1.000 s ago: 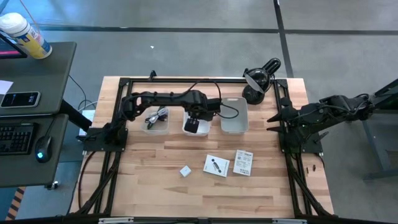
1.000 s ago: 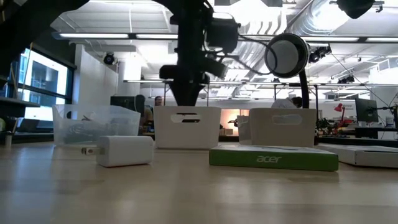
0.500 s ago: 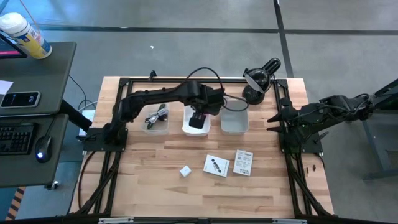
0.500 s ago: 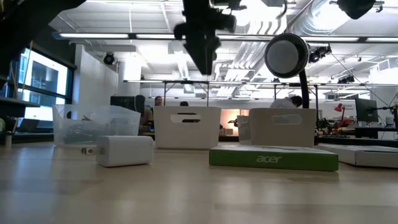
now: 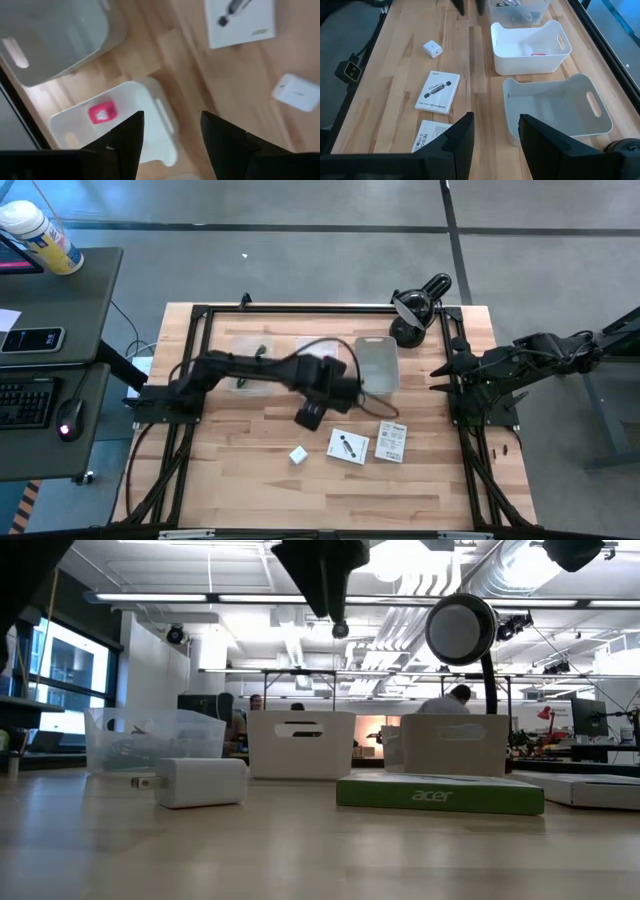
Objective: Pick and place items into bin
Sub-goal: Put the white adapter into the white bin
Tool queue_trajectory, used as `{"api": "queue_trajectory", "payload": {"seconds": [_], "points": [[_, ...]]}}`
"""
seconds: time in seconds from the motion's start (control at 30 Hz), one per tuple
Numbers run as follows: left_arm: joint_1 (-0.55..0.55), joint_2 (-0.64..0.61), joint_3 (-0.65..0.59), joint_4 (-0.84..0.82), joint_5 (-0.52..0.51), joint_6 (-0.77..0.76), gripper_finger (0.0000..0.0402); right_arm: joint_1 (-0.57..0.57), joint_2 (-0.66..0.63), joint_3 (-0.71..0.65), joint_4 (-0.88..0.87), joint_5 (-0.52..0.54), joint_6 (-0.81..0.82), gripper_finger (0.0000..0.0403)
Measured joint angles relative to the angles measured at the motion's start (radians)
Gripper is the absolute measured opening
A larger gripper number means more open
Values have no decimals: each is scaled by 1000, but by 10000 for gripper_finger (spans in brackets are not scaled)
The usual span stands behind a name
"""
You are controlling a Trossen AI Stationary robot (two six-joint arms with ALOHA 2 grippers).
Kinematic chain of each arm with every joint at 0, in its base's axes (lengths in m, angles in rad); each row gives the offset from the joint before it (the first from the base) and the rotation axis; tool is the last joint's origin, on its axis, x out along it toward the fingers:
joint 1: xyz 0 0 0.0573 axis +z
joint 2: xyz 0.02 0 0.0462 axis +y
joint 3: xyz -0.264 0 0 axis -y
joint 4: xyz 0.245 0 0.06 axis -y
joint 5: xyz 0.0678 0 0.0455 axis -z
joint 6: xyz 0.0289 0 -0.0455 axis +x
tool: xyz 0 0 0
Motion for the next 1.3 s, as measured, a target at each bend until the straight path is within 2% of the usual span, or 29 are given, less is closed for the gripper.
{"api": "queue_trajectory", "payload": {"seconds": [0.4, 0.53, 0.7, 0.9, 1.07, 1.3], "points": [[-206, 1, -27, -49, -8, -136, 183, 0, 0, 0, 0, 0, -4, 145], [-252, 1, -69, -43, 8, -211, 184, 0, 0, 0, 0, 0, -4, 145], [-288, 1, -152, -23, 35, -353, 184, 0, 0, 0, 0, 0, -16, 145], [-319, 1, -263, 149, 72, -495, 184, 0, 0, 0, 0, -2, -64, 145], [-325, 0, -337, 219, 94, -623, 184, 0, 0, 0, 0, -27, -89, 145], [-322, 2, -421, 223, 95, -900, 184, 0, 0, 0, -1, -61, -105, 145]]}}
